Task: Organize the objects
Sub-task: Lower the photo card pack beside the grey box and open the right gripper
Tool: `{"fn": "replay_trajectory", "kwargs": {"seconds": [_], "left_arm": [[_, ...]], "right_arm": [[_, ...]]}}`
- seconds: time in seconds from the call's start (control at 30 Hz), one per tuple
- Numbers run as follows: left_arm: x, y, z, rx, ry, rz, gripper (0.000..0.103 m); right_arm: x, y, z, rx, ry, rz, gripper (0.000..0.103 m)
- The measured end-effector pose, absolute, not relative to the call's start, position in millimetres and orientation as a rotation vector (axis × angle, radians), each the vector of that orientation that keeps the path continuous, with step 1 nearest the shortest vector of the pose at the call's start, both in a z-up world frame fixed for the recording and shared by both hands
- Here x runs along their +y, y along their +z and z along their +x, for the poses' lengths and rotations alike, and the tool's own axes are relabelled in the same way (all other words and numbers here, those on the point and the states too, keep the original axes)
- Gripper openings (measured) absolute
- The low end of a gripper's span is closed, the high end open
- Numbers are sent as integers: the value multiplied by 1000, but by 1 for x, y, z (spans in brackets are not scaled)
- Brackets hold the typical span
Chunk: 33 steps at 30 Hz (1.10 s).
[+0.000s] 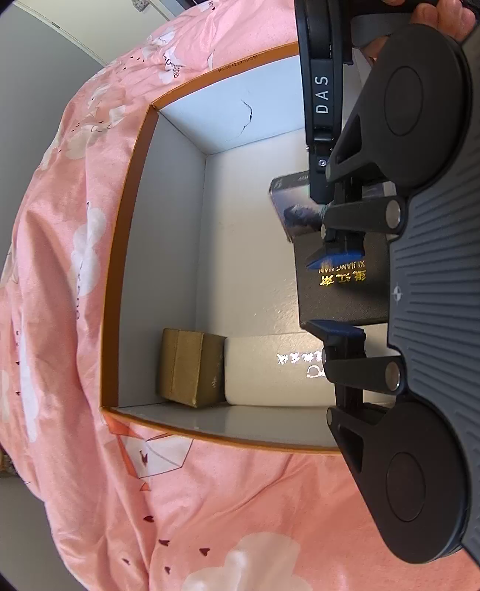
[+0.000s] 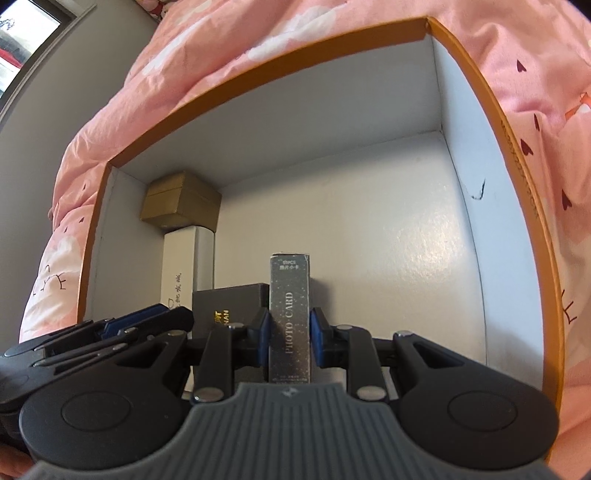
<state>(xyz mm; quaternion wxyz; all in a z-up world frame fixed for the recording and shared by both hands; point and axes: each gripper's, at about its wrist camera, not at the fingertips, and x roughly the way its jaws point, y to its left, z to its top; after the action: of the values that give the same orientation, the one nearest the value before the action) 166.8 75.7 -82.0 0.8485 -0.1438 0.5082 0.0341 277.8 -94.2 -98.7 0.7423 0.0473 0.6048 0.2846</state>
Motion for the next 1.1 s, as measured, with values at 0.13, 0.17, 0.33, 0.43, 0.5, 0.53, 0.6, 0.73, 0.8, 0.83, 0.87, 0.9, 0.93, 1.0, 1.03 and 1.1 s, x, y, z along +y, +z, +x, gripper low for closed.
{"fn": "replay_trajectory", "kwargs": {"seconds": [0.13, 0.17, 0.33, 0.43, 0.5, 0.53, 0.6, 0.73, 0.8, 0.83, 0.87, 0.9, 0.93, 1.0, 1.03, 1.1], "left_arm": [[74, -82, 167, 1076, 65, -282, 40], [75, -82, 168, 1084, 63, -289, 40], [74, -87, 169, 1147, 29, -291, 40], [71, -87, 168, 1155, 30, -266, 39], [72, -88, 168, 1160, 30, -271, 39], [72, -88, 168, 1162, 29, -271, 39], [72, -88, 168, 1163, 29, -267, 38], [73, -87, 167, 1160, 33, -270, 36], [73, -86, 166, 1157, 34, -271, 36], [73, -86, 166, 1155, 35, -271, 36], [73, -86, 165, 1152, 37, -270, 36], [73, -85, 165, 1150, 39, -268, 36], [73, -85, 164, 1146, 42, -263, 36], [72, -83, 163, 1139, 46, -252, 36], [72, -83, 162, 1135, 48, -249, 36], [71, -81, 161, 1124, 48, -250, 36]], "right_arm": [[-93, -100, 278, 1331, 596, 31, 28], [-91, -100, 278, 1329, 591, 4, 31], [-82, -104, 275, 1307, 575, -144, 41], [-81, -107, 274, 1305, 568, -189, 41], [-81, -107, 272, 1299, 561, -222, 44], [-80, -106, 271, 1291, 561, -242, 46], [-81, -105, 270, 1289, 563, -260, 48], [-81, -110, 271, 1328, 585, -253, 39], [-81, -110, 270, 1322, 593, -258, 36], [-81, -110, 269, 1318, 600, -261, 34], [-80, -110, 268, 1320, 612, -262, 32], [-79, -110, 268, 1328, 627, -261, 31], [-78, -111, 266, 1332, 642, -263, 31], [-75, -110, 262, 1315, 647, -299, 31], [-74, -109, 260, 1305, 651, -312, 31], [-74, -108, 259, 1292, 661, -325, 31]]}}
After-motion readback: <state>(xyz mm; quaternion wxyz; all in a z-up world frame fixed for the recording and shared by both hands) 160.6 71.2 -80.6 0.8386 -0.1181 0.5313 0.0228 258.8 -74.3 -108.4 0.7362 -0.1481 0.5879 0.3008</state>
